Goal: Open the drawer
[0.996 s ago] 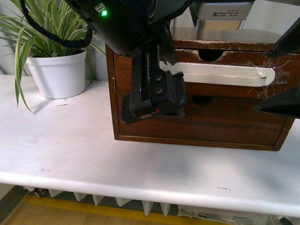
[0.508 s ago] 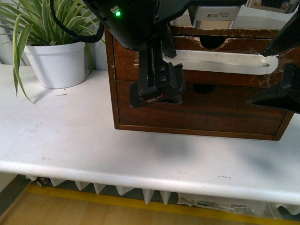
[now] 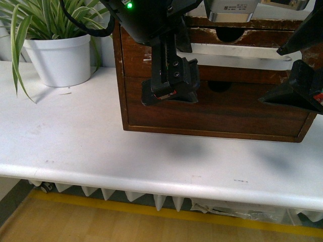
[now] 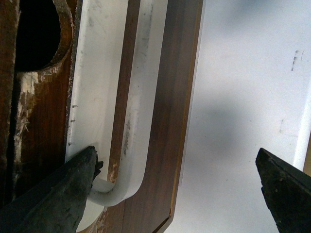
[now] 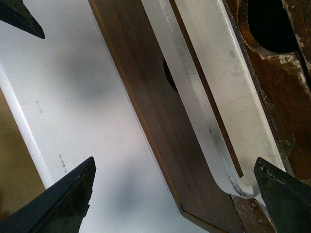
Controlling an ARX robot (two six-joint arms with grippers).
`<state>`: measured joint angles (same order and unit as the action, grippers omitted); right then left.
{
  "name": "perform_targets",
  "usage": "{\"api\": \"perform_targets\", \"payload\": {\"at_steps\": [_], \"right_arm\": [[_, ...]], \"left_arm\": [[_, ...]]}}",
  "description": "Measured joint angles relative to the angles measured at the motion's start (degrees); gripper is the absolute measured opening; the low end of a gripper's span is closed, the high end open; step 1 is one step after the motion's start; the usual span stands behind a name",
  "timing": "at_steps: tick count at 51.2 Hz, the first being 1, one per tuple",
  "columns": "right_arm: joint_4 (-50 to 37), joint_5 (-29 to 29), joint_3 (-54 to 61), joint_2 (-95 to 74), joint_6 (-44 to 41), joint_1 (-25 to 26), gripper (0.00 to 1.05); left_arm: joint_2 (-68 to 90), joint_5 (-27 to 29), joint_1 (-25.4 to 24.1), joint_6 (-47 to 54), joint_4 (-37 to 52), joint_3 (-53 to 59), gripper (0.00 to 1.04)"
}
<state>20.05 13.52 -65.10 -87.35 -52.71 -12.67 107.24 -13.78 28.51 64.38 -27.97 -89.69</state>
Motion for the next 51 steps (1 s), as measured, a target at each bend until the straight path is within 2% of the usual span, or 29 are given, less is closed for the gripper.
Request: {"api": "perform_targets", "payload": {"at_steps": [20,51], "right_arm": [[3.2,0.5,-1.7,-1.8,0.9,-0.9,0.96],[1.2,1.6,-1.7,-2.8,1.1,-0.8,0.96]], "left_arm": [[0.5,-1.2,-0.4,1.8,-2.2,-0.9,0.99],[1.0,-2.5,-0.1,1.2,-1.6,-1.0,0.99]]}}
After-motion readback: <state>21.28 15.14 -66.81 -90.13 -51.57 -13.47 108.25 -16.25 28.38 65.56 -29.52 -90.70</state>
